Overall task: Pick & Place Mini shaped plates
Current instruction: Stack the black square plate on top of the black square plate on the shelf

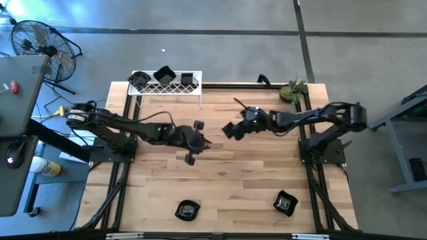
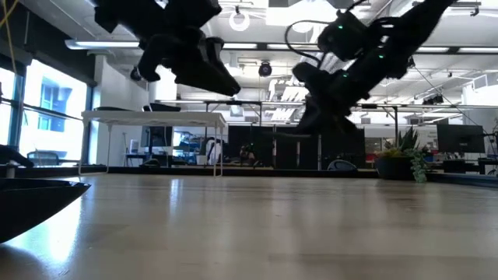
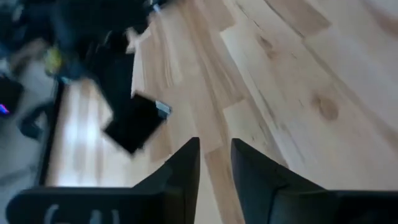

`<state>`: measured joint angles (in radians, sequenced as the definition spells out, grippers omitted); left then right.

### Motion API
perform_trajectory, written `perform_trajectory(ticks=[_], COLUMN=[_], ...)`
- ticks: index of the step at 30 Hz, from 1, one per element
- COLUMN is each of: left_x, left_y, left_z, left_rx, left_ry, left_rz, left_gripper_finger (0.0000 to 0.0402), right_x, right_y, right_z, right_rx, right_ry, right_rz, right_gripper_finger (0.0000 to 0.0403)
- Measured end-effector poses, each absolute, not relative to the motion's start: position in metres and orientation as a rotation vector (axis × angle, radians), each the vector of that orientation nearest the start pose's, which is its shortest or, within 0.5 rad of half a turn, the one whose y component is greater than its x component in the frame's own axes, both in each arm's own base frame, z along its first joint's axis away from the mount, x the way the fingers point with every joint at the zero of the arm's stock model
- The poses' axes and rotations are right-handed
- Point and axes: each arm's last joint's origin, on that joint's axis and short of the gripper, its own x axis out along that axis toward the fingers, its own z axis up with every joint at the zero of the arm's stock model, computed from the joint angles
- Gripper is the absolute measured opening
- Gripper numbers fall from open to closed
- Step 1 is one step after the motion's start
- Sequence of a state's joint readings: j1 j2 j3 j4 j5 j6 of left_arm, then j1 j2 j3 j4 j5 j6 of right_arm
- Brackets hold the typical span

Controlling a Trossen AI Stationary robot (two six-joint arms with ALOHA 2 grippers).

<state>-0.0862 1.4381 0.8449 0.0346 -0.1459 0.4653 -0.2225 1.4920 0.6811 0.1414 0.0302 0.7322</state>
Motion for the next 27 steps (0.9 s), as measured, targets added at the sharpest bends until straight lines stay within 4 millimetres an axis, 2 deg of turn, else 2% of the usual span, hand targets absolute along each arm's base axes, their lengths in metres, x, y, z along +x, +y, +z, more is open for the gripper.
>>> perform_trajectory(ticks=[5,8,14,27], left_x=[0.306,0.309,0.311,0.308], left_y=[-0.038,-0.044,-0.052,-0.049], left_z=[0.223,0.214,0.209,0.205], left_rx=[0.691,0.775,0.826,0.825], left_ry=[0.574,0.612,0.63,0.689], left_rz=[-0.055,-0.007,0.058,0.09], left_gripper_finger=[0.009,0.009,0.009,0.009], right_x=[0.306,0.32,0.34,0.347], right_y=[-0.063,-0.059,-0.051,-0.041], right_z=[0.176,0.178,0.181,0.186], right_rx=[0.744,0.73,0.696,0.684], right_ry=[0.561,0.567,0.58,0.569], right_rz=[-0.407,-0.36,-0.292,-0.255], right_gripper_finger=[0.0009,0.0009,0.0009,0.0009])
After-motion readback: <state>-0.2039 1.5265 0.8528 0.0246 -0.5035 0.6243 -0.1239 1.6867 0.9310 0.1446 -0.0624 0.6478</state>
